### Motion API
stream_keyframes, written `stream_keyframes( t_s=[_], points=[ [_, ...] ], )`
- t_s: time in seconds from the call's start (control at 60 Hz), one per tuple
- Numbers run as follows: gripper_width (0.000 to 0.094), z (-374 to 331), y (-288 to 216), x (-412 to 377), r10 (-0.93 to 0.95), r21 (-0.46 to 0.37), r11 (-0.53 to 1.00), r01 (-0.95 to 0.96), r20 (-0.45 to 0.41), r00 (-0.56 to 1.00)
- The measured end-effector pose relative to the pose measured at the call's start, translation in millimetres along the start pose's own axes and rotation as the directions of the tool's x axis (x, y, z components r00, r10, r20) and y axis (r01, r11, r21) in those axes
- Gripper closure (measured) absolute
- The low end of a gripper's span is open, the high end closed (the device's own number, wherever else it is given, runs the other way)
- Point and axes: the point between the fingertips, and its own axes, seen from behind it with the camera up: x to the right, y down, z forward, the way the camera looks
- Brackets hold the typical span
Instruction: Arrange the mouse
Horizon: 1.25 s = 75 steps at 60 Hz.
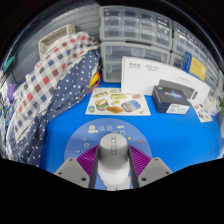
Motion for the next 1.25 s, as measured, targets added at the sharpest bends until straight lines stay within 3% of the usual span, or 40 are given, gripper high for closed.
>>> stream_keyframes(
  t_s=[0.083,0.317,0.483,0.783,1.25],
  points=[
    [0.009,-11.2,-11.1,10.5,0.038,-0.002,0.999,-0.038,-0.034,0.999],
    [0.0087,-98.8,-81.3,30.3,0.075,0.138,0.988,-0.067,-0.057,0.996],
    [0.0084,-162.1,-98.4,62.8,0.124,0.199,0.974,-0.106,-0.079,0.989],
    [0.0093,-227.3,-65.0,146.0,0.163,0.213,0.969,-0.128,-0.151,0.975],
    [0.0099,-272.0,11.6,229.2,0.14,0.2,0.973,-0.11,-0.14,0.98]
  ],
)
